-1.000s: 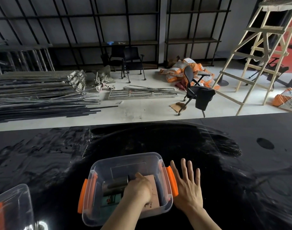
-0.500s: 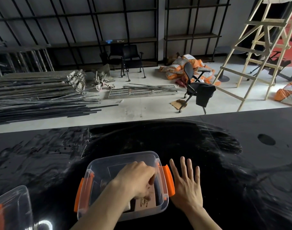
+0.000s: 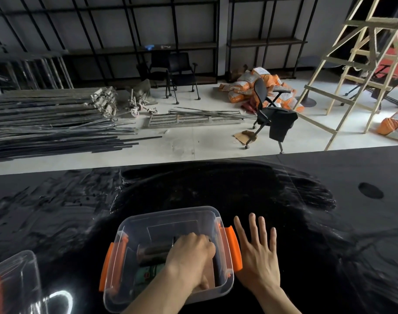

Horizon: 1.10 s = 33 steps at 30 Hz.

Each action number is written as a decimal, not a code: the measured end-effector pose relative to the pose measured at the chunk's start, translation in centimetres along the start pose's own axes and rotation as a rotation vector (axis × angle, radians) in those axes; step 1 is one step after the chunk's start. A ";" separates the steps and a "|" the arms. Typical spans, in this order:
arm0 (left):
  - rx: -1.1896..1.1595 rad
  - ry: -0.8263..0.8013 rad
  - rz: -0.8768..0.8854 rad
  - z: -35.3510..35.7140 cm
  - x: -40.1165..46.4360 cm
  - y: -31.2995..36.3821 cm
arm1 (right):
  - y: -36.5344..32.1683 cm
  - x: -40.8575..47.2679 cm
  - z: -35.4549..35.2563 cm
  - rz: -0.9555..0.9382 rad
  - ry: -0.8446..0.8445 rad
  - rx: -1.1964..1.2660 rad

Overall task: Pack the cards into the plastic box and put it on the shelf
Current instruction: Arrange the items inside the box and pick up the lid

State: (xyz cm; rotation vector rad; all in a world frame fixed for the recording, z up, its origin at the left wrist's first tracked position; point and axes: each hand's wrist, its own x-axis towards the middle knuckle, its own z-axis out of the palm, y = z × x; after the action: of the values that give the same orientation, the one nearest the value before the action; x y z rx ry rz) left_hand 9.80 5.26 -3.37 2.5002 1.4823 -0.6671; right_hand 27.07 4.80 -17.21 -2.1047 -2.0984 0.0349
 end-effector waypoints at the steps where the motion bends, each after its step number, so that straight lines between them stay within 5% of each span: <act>1: 0.030 0.002 0.003 0.2 0.3 0.0 | 0.0 0.0 0.2 0.000 0.002 -0.006; 16: 0.031 0.035 0.043 -0.2 -0.4 -1.1 | 0.1 -0.1 -0.2 0.028 -0.035 -0.008; 21: -0.170 0.265 0.028 0.5 -4.7 -4.2 | -1.3 1.6 -5.5 0.137 -0.092 0.253; 26: -0.128 0.376 0.049 1.3 -6.7 -7.0 | -4.7 4.0 -13.9 0.045 0.336 0.596; 29: -0.097 0.377 0.025 1.8 -7.1 -7.0 | -8.1 3.6 -18.0 -0.151 0.426 0.628; 33: -0.118 0.439 -0.037 1.8 -8.3 -7.0 | -11.9 2.1 -18.8 -0.390 0.049 0.540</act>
State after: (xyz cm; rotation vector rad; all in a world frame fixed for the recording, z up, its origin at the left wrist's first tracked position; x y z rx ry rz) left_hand -0.15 1.50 -0.59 2.6429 1.6442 -0.0247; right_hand 17.88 4.87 3.10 -1.3626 -2.1239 0.4393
